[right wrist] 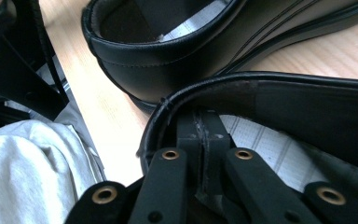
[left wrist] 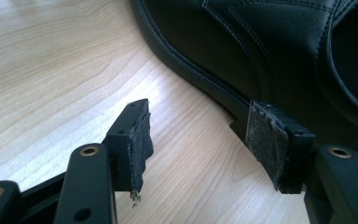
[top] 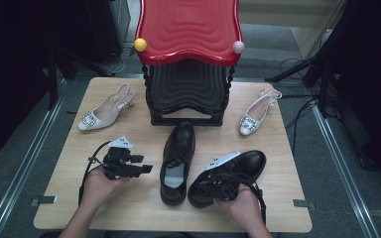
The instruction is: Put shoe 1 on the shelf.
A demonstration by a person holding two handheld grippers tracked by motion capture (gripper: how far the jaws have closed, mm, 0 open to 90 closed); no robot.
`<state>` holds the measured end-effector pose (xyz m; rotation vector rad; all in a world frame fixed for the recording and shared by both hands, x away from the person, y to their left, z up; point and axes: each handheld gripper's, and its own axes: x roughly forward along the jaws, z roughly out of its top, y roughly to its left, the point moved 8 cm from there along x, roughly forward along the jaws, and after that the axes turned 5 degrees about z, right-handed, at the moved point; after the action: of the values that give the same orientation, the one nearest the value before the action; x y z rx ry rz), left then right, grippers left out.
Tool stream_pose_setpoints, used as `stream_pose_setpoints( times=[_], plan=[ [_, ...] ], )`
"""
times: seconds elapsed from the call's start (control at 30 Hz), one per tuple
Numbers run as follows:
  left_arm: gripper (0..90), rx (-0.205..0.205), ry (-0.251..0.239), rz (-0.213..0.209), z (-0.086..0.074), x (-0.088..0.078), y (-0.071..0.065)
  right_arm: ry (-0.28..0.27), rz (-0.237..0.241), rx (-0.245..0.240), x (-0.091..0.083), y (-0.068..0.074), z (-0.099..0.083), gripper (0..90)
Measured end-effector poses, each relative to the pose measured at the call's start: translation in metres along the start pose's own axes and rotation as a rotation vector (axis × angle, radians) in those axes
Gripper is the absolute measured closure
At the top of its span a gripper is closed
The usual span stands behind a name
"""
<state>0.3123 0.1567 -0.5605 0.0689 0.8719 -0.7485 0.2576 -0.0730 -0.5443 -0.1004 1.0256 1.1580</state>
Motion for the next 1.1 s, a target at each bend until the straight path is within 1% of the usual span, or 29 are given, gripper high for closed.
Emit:
stream_pose_setpoints(
  times=[0.07,0.17,0.2,0.27,0.33,0.43,0.47,0.5,0.53,0.57,0.6,0.63,0.67,0.7,0.73,0.8,0.83,0.87,0.93,1.03,1.1],
  plan=[
    [39.8,0.002,0.000,0.000,0.001,0.001,0.000,-0.017,-0.007,-0.007,-0.006,0.000,0.000,89.1],
    [39.9,0.011,0.009,-0.003,0.003,0.004,-0.001,-0.061,-0.032,-0.011,-0.023,0.000,0.000,90.0],
    [39.9,0.010,0.006,-0.008,0.005,0.005,-0.002,-0.095,-0.057,-0.017,-0.033,-0.002,0.000,90.0],
    [39.9,0.013,-0.003,-0.016,0.007,0.008,-0.003,-0.129,-0.079,-0.017,-0.046,-0.005,-0.001,90.0],
    [39.9,0.026,0.018,-0.013,0.008,0.010,-0.004,-0.161,-0.115,-0.003,-0.061,-0.011,-0.004,90.0],
    [39.9,0.035,0.019,-0.019,0.011,0.014,-0.005,-0.200,-0.151,0.045,-0.077,-0.025,-0.013,90.0],
    [39.9,0.039,0.024,-0.019,0.012,0.015,-0.005,-0.219,-0.147,0.066,-0.082,-0.029,-0.016,90.0],
    [39.9,0.037,0.023,-0.019,0.013,0.016,-0.005,-0.230,-0.169,0.086,-0.087,-0.035,-0.019,90.0],
    [40.0,0.039,0.025,-0.019,0.014,0.017,-0.005,-0.230,-0.188,0.105,-0.092,-0.041,-0.023,90.0],
    [40.0,0.038,0.025,-0.023,0.015,0.018,-0.005,-0.239,-0.186,0.123,-0.095,-0.045,-0.026,90.0],
    [40.0,0.041,0.029,-0.025,0.016,0.018,-0.005,-0.261,-0.184,0.150,-0.100,-0.050,-0.030,90.0],
    [40.0,0.044,0.024,-0.025,0.016,0.018,-0.005,-0.268,-0.194,0.167,-0.104,-0.055,-0.034,90.0],
    [40.0,0.042,0.014,-0.030,0.017,0.019,-0.005,-0.267,-0.212,0.173,-0.106,-0.059,-0.037,90.0],
    [40.1,0.039,0.012,-0.029,0.018,0.020,-0.005,-0.261,-0.233,0.191,-0.109,-0.066,-0.042,90.0],
    [40.1,0.041,0.014,-0.031,0.018,0.020,-0.005,-0.257,-0.236,0.217,-0.110,-0.071,-0.047,90.0],
    [40.3,0.045,0.009,-0.032,0.019,0.021,-0.006,-0.247,-0.250,0.247,-0.110,-0.081,-0.055,90.0],
    [40.3,0.043,0.006,-0.034,0.020,0.021,-0.007,-0.232,-0.269,0.262,-0.110,-0.086,-0.060,90.0],
    [40.3,0.045,0.004,-0.035,0.020,0.021,-0.007,-0.219,-0.297,0.271,-0.109,-0.091,-0.064,90.0],
    [40.3,0.049,0.008,-0.031,0.020,0.022,-0.007,-0.201,-0.319,0.270,-0.107,-0.096,-0.069,90.0],
    [40.4,0.048,0.012,-0.027,0.020,0.022,-0.007,-0.137,-0.338,0.267,-0.096,-0.101,-0.073,90.0],
    [40.4,0.046,0.010,-0.024,0.020,0.022,-0.007,-0.135,-0.346,0.262,-0.094,-0.102,-0.071,90.0]
  ],
)
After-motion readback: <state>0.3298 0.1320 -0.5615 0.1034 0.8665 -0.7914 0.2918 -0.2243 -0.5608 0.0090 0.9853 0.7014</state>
